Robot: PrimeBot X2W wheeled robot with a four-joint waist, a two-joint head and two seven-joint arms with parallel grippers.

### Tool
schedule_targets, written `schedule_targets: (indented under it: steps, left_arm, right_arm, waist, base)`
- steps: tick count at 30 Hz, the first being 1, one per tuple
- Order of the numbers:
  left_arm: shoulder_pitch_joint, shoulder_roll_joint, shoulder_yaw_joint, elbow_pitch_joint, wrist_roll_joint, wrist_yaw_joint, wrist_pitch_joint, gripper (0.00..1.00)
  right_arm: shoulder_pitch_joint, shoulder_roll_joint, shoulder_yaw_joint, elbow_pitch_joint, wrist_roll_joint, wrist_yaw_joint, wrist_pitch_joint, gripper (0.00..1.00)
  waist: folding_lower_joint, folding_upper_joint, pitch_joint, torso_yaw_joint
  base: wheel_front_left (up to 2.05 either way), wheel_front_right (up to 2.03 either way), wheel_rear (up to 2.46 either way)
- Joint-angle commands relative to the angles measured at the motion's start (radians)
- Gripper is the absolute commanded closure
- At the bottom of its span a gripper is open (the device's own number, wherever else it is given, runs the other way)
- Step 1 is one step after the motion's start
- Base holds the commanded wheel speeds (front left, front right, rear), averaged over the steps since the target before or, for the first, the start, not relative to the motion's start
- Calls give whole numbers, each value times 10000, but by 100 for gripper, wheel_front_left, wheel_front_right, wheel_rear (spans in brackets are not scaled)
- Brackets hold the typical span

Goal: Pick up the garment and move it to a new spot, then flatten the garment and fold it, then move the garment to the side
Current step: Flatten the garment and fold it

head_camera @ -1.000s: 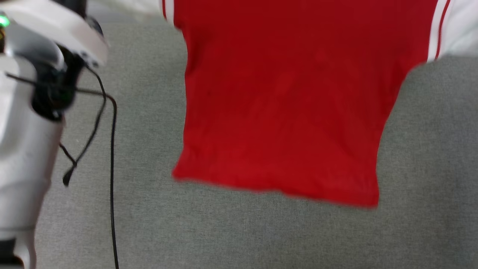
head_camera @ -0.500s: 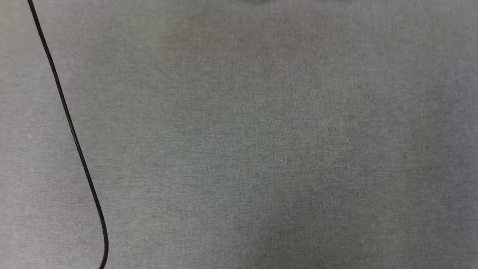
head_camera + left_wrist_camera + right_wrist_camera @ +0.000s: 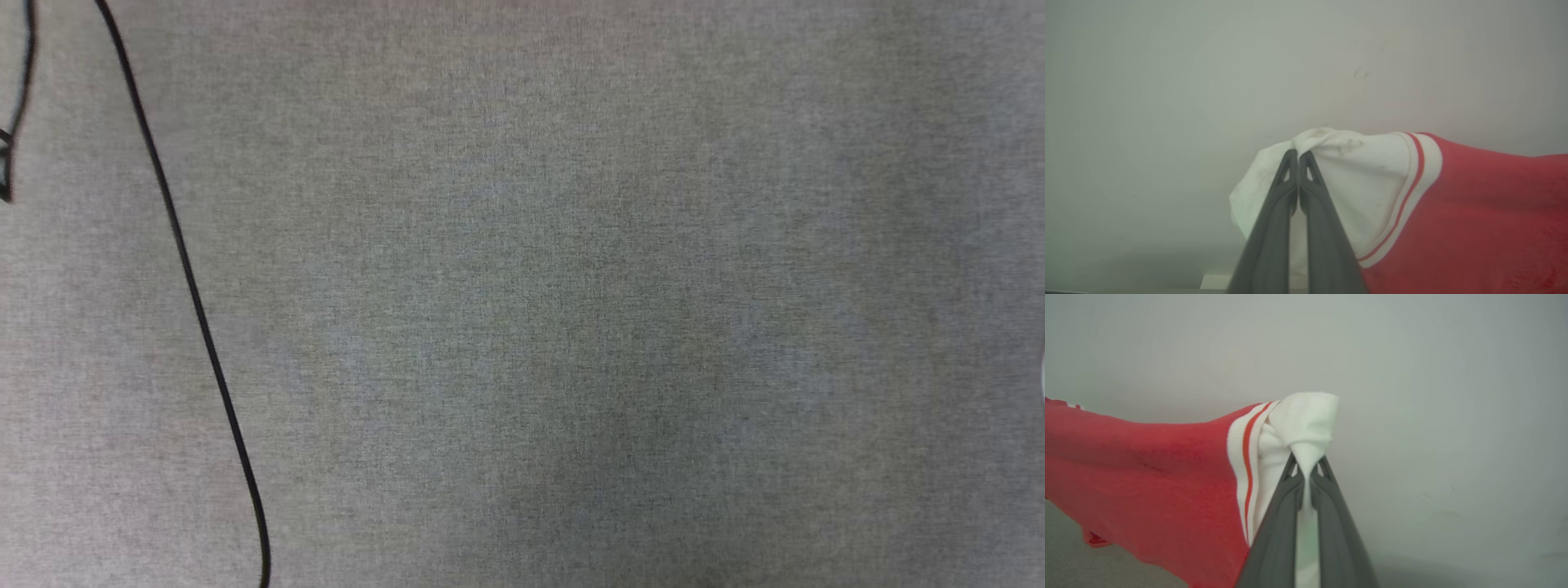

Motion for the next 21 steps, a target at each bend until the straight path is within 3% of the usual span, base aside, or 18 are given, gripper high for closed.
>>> schedule_targets:
  steps: [1,10,21]
  left_arm:
    - [236,-46,-65,168,-87,-4,-70,100]
    - [1866,-614,-759,203,-1366,-20,-205,100]
    - [5749,-720,-1259,-912,-2369,-12,-583,100]
  right_arm:
    - [81,51,-9,213,76,-18,-138,100]
    - [1588,340,-12,1648,552,-15,-1042,100]
    - [5283,321,489,1686,2079,-13,-2324,100]
  waist:
    - [-2,0,107,15]
    - [-2,0,16,263]
    - [-2,0,-1747,546]
  base:
    - [0,0,0]
    - [0,0,0]
    - [0,0,0]
